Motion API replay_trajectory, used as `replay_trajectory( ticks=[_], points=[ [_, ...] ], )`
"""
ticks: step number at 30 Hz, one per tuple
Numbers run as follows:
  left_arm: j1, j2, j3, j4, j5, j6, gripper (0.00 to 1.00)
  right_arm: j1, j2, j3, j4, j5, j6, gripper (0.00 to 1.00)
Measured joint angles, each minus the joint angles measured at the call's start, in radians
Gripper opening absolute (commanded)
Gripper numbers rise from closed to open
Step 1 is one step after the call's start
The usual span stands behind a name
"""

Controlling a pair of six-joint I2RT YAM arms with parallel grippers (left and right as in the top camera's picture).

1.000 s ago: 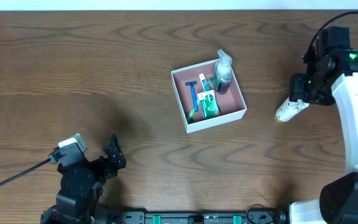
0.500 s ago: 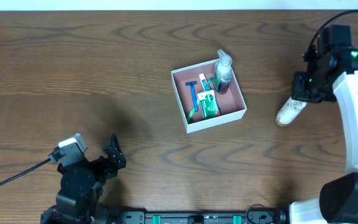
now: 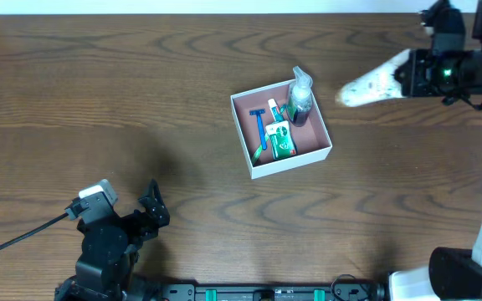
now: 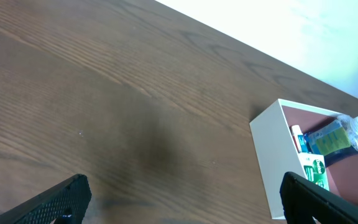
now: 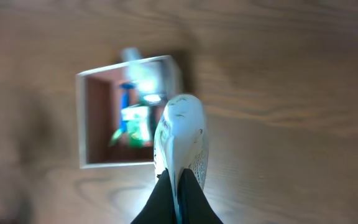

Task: Pack container
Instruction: 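Lift the lotion tube and carry it with the right gripper over the box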

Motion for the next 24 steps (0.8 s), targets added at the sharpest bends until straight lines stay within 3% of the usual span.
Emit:
replay_trajectory(
  ticks=[11, 24],
  points=[
    [0.0, 0.0, 0.0, 0.0, 0.0, 0.0, 0.98, 0.217, 0.011, 0.001, -0.01, 0.024, -0.075, 0.01],
    [0.0, 0.0, 0.0, 0.0, 0.0, 0.0, 0.98, 0.285, 0.15, 0.001, -0.042, 0.117, -0.082, 0.01]
  ],
)
